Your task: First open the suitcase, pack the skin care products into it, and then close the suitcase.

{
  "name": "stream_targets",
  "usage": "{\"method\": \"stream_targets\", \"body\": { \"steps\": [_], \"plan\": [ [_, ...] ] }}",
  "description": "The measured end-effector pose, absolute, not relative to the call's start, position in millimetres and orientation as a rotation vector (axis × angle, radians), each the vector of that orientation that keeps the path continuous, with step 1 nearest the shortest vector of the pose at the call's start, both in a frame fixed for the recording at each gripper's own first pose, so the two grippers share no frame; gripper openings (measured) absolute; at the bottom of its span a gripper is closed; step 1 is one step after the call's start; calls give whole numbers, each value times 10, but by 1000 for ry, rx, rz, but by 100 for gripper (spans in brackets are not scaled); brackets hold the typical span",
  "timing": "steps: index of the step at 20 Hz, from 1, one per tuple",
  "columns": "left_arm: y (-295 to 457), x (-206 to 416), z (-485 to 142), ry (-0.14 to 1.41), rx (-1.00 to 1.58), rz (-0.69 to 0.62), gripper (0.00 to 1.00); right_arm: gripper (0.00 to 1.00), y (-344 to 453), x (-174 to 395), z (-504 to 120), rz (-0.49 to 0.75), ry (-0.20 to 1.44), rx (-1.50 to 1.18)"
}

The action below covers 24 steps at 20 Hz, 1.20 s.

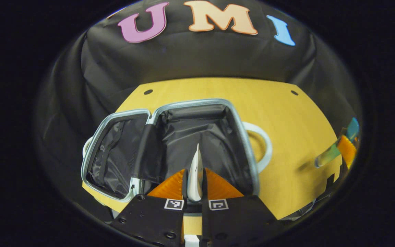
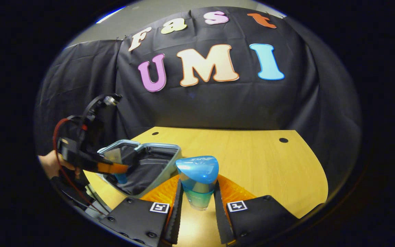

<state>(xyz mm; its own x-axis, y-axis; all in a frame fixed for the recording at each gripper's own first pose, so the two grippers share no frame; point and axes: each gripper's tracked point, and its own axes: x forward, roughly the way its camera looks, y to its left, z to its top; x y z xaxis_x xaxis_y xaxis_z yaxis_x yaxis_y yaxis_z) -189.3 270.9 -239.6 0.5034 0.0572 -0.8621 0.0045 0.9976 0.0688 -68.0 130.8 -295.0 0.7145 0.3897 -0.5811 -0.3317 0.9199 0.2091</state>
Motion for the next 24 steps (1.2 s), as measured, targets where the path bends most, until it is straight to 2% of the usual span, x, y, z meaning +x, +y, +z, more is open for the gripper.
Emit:
{"method": "stream_targets", "body": {
  "steps": [5, 8, 11, 13, 18, 20, 24],
  "plan": [
    [2823, -1790, -2755, 1121, 18, 23, 12, 47, 1863, -736, -2795, 473, 698, 143],
    [2914, -1645, -2822, 1093, 21, 21, 13, 44, 2107, -716, -2786, 500, 712, 127],
    [2973, -1500, -2892, 1061, 3, 6, 17, 46, 2294, -636, -2827, 500, 726, 144],
    [3000, -1470, -2980, 1069, -18, -12, 21, 44, 2399, -576, -2864, 491, 739, 150],
    [3021, -1241, -2634, 904, -49, -72, 98, 47, 2731, -565, -3060, 501, 789, 158],
    [3065, -1169, -2386, 841, -76, -89, 95, 46, 2881, -606, -3221, 509, 829, 157],
    [3448, -1094, -1974, 759, -104, -52, 95, 44, 3177, -696, -3616, 511, 906, 161]
  ]
}}
